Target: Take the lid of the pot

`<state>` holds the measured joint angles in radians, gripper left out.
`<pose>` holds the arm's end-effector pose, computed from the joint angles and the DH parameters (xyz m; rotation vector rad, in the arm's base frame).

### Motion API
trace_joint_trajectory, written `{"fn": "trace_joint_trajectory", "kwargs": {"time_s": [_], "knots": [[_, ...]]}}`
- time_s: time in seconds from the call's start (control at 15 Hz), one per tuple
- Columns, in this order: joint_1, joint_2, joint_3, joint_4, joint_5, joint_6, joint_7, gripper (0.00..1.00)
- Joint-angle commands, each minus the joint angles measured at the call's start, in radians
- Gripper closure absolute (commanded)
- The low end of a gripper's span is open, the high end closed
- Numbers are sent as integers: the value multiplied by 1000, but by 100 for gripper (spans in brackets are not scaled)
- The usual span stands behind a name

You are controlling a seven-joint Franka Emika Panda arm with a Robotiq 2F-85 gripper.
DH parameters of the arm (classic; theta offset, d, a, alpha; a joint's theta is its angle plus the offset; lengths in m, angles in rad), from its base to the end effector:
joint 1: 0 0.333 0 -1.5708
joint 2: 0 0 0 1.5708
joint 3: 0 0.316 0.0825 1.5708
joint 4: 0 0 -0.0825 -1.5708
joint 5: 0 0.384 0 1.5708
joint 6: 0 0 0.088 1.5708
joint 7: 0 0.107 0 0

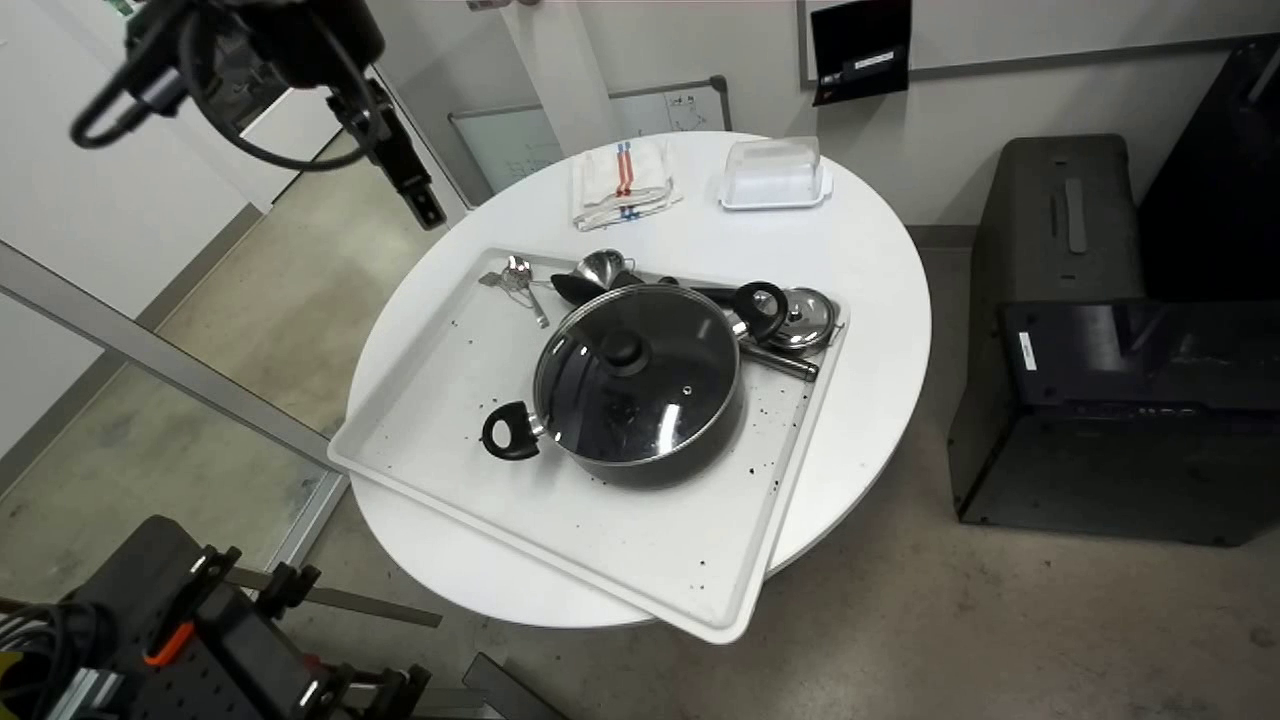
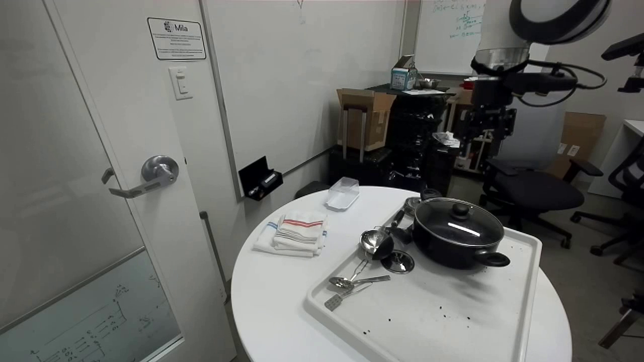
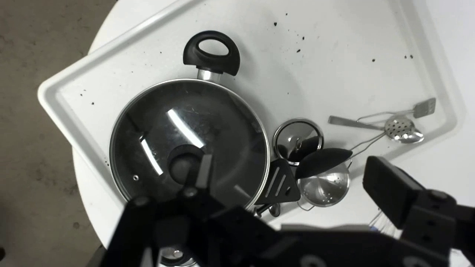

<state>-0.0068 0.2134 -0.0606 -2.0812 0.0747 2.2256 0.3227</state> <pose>0.5693 -0.0355 0.3193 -3.0301 0.6723 0.1140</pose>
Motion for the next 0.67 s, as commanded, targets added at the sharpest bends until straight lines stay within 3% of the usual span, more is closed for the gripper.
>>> {"fn": "trace_joint_trajectory", "kwargs": {"time_s": [0.0,0.27,0.6], "knots": [[-1,123,-15,64,16,110,105,0],[11,228,-54,109,9,197,223,0],[19,322,-92,156,18,215,346,0]]}}
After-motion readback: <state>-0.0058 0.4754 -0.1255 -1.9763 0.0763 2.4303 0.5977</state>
